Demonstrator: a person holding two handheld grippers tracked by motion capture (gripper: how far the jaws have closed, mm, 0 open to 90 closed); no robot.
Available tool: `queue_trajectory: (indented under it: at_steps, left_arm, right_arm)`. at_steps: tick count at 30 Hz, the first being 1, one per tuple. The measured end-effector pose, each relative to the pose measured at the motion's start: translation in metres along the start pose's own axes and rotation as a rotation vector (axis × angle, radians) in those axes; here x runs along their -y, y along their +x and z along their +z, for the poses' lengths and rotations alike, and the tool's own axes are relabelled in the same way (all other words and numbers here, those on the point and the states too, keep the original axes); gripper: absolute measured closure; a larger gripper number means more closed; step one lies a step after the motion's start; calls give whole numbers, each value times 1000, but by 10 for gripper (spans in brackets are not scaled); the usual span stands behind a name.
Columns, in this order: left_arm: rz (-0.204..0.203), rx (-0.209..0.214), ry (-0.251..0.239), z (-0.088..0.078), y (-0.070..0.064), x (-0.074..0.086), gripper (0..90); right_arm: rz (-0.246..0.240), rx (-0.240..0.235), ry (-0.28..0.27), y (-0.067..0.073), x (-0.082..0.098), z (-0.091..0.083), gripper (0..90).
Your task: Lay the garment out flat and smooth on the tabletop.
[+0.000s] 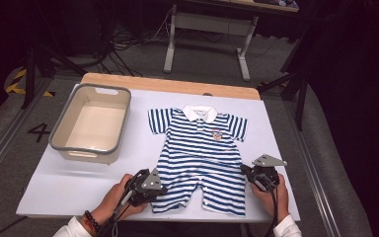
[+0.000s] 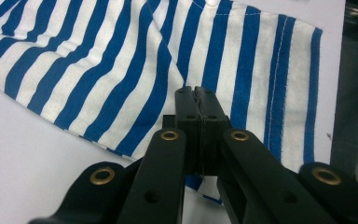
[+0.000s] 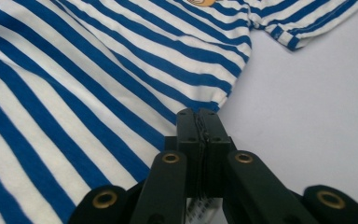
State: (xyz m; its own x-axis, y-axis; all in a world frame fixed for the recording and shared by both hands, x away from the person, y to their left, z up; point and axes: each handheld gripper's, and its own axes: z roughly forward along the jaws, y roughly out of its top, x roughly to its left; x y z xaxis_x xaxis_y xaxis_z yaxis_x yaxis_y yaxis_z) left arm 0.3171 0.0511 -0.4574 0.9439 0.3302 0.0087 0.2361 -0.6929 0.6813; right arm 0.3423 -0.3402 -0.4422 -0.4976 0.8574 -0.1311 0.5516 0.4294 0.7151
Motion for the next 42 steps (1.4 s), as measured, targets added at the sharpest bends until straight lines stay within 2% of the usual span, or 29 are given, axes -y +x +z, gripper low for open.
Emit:
queue_trajectory:
  at_steps: [2, 4, 6, 10, 11, 13, 14, 18, 19, 20, 21, 22, 25, 28, 31, 34, 36, 39, 42]
  left_arm:
    - [-4, 0, -5, -1, 0, 2, 897]
    - [6, -28, -5, -3, 0, 2, 896]
    - [-4, -32, -15, -6, 2, 4, 894]
    - [0, -76, -56, -12, 3, 3, 873]
    - [-3, -99, -63, -14, 3, 2, 841]
    - [5, -89, -103, -17, 2, 0, 823]
    - [8, -101, -122, -19, 1, -2, 813]
    - [37, -70, -185, -21, -8, -11, 702]
    - [48, -39, -190, -20, -12, -14, 671]
    - [48, -39, -190, -20, -12, -14, 641]
    - [70, -5, -192, -16, -19, -19, 604]
    - [85, 7, -183, -13, -22, -21, 588]
    - [85, 40, -158, -4, -26, -23, 533]
    - [89, 71, -122, 7, -27, -24, 534]
    - [90, 84, -80, 14, -28, -23, 557]
    - [89, 105, -46, 21, -29, -20, 689]
    - [81, 143, -49, 23, -29, -20, 799]
    - [98, 153, -44, 23, -29, -21, 871]
    - [107, 152, -46, 24, -31, -22, 879]
  right_arm:
    - [27, -5, -12, -3, 2, -1, 853]
    - [36, -8, -24, -5, 4, -3, 840]
    - [51, -23, -41, -5, 5, -6, 796]
    - [21, -32, -78, 2, 9, -14, 735]
    - [13, -33, -76, 3, 10, -15, 712]
    - [6, -45, -80, 7, 13, -16, 690]
    - [4, -45, -78, 7, 14, -17, 670]
    - [15, -54, -68, 10, 20, -19, 602]
    - [18, -54, -65, 10, 22, -19, 589]
    - [18, -54, -65, 10, 22, -19, 589]
    - [25, -64, -53, 11, 27, -19, 571]
    - [28, -69, -55, 11, 28, -19, 572]
    - [42, -73, -53, 10, 31, -19, 597]
    - [48, -83, -45, 9, 32, -16, 622]
    - [45, -85, -41, 9, 30, -16, 677]
    - [21, -76, -41, 12, 29, -15, 767]
    - [0, -65, -42, 13, 29, -15, 816]
    - [-8, -63, -45, 14, 28, -16, 873]
    - [-9, -63, -49, 13, 28, -16, 900]
